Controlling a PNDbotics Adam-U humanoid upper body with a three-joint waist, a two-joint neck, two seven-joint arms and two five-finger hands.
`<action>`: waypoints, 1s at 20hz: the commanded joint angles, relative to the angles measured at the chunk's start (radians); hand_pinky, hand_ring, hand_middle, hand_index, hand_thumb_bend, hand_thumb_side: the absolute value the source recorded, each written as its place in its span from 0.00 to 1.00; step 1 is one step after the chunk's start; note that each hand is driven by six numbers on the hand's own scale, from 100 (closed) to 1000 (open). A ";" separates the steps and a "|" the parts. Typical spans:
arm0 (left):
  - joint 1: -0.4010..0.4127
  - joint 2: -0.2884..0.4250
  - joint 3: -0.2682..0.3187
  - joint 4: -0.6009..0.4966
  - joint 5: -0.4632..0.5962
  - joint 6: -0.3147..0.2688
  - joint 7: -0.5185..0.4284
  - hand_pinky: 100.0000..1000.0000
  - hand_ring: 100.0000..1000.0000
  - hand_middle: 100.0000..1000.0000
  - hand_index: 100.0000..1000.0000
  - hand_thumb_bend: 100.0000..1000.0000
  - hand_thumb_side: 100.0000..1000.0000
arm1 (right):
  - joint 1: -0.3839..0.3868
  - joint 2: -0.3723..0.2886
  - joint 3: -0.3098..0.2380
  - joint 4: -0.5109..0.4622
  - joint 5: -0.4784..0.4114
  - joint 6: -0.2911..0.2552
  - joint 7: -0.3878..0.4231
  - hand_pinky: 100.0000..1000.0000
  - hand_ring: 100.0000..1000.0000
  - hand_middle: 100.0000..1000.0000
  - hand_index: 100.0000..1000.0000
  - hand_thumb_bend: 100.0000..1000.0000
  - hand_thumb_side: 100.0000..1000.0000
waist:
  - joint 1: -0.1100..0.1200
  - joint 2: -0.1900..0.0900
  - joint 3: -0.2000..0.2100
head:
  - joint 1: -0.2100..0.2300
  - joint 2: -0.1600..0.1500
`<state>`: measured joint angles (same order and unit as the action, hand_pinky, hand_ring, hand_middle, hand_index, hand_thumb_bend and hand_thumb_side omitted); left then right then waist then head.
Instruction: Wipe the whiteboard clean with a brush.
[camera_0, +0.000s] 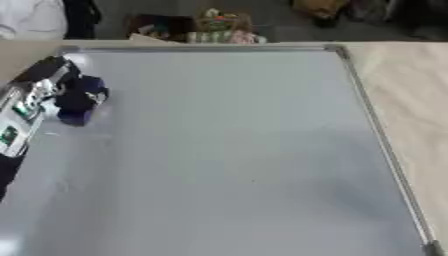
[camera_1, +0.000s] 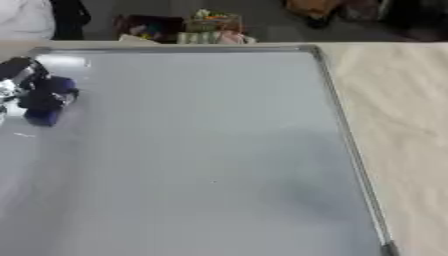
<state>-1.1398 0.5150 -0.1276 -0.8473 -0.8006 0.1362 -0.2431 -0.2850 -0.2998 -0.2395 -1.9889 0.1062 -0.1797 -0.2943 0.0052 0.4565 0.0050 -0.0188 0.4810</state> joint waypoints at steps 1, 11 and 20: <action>-0.016 -0.006 -0.011 -0.011 -0.002 -0.007 -0.005 0.49 0.47 0.24 0.20 0.09 0.28 | -0.006 -0.009 -0.008 -0.011 -0.004 0.000 0.000 0.86 0.81 0.57 0.86 0.00 1.00 | 0.000 -0.020 -0.005 | 0.005 -0.011; -0.021 -0.022 -0.020 -0.010 0.005 -0.023 -0.028 0.50 0.48 0.25 0.28 0.15 0.33 | -0.009 -0.008 -0.009 -0.011 -0.005 0.003 -0.007 0.86 0.81 0.57 0.85 0.00 1.00 | 0.000 -0.021 -0.008 | 0.014 -0.010; -0.021 -0.024 -0.031 -0.020 0.004 -0.043 -0.048 0.50 0.48 0.26 0.43 0.19 0.38 | -0.009 -0.006 -0.009 -0.011 -0.010 0.004 -0.008 0.86 0.81 0.57 0.85 0.00 1.00 | -0.003 -0.025 -0.004 | 0.016 -0.008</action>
<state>-1.1512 0.4916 -0.1511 -0.8603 -0.7973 0.0976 -0.2830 -0.2897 -0.2952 -0.2397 -1.9889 0.1030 -0.1753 -0.3001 0.0046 0.4560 0.0013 -0.0051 0.4810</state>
